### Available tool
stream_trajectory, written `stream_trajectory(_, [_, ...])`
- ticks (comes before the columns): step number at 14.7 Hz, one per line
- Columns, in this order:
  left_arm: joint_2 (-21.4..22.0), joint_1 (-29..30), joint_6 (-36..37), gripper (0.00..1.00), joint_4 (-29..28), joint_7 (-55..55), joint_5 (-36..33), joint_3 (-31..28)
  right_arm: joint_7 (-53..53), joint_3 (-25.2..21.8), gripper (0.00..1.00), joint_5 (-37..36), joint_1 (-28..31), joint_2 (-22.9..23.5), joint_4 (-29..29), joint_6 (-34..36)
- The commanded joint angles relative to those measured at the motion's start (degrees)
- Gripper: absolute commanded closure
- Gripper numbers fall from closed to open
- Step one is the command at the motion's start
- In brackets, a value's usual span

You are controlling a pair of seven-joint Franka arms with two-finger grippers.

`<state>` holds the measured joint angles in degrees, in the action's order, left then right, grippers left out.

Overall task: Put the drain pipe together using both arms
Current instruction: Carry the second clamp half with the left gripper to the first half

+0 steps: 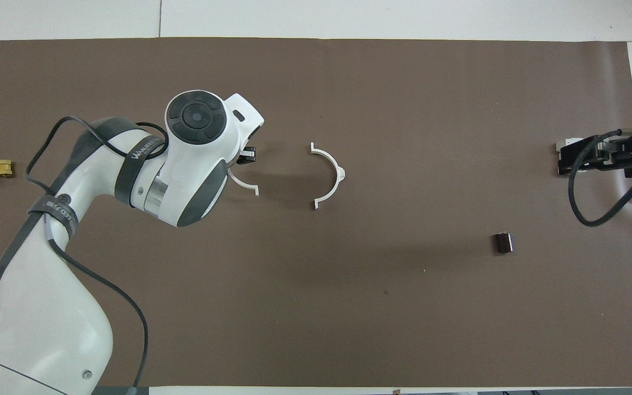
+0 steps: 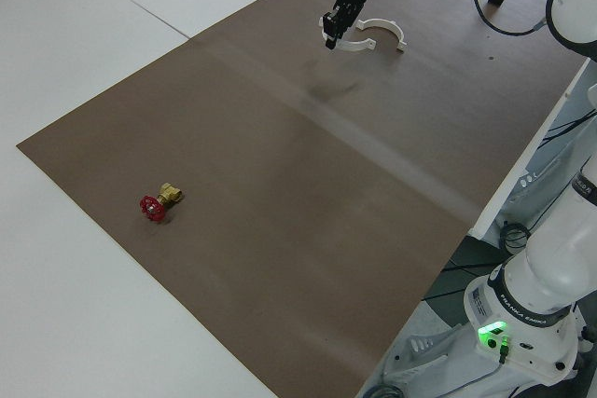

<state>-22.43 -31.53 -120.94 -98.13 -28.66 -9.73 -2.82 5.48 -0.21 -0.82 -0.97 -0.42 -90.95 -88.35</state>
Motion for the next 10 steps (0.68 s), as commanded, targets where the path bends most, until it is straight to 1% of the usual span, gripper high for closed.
stream_trajectory(1, [-5.1, -3.3, 1.3, 1.0, 5.2, -1.7, -1.3, -1.0, -1.8, 0.6, 0.0, -0.1, 2.5, -0.1, -0.9, -0.9])
stream_trajectory(2, [-6.0, -3.7, 0.9, 1.0, 6.0, -2.4, -1.3, -1.0, -1.9, 0.6, 0.0, 0.2, 2.5, -0.5, -1.0, -0.3])
stream_trajectory(5, [-6.1, -4.4, -4.6, 1.0, 5.6, -2.4, -0.7, -0.5, -1.8, 0.9, 0.0, -0.2, 1.9, -0.5, -0.8, -0.6])
stream_trajectory(6, [-6.2, -4.8, -5.0, 1.0, 5.2, -2.4, -0.6, -0.5, -1.8, 0.9, 0.0, -0.1, 1.9, -0.6, -0.8, -0.5])
stream_trajectory(9, [-6.1, -5.4, -10.4, 1.0, 1.9, -1.9, -0.5, -0.3, -1.9, 0.7, 0.0, 0.3, 2.3, -0.3, -0.8, -0.5])
stream_trajectory(10, [-6.0, -5.6, -11.1, 1.0, 0.8, -1.8, -0.5, -0.3, -1.9, 0.6, 0.0, 0.4, 2.4, -0.3, -0.8, -0.6])
